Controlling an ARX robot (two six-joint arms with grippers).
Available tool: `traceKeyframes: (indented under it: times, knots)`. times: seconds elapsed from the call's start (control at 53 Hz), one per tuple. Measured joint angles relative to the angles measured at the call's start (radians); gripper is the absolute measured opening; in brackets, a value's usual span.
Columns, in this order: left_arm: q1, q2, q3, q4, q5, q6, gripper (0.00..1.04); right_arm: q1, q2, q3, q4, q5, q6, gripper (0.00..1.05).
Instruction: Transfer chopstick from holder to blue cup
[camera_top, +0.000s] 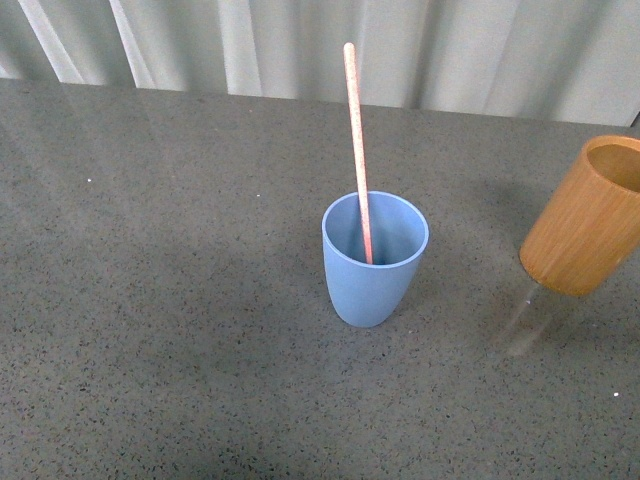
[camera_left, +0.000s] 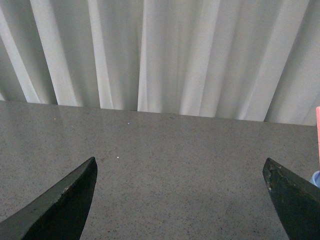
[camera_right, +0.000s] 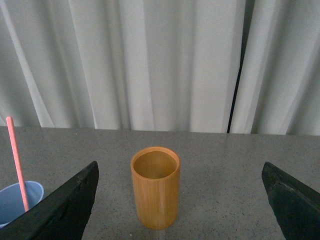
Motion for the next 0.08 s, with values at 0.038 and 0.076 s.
traceKeyframes:
  times: [0.038, 0.076]
  knots:
    - [0.0, 0.0, 0.0, 0.0, 0.0, 0.0, 0.98, 0.0, 0.0, 0.0, 0.0, 0.0, 0.0, 0.95]
    - [0.0, 0.0, 0.0, 0.0, 0.0, 0.0, 0.98, 0.0, 0.0, 0.0, 0.0, 0.0, 0.0, 0.95]
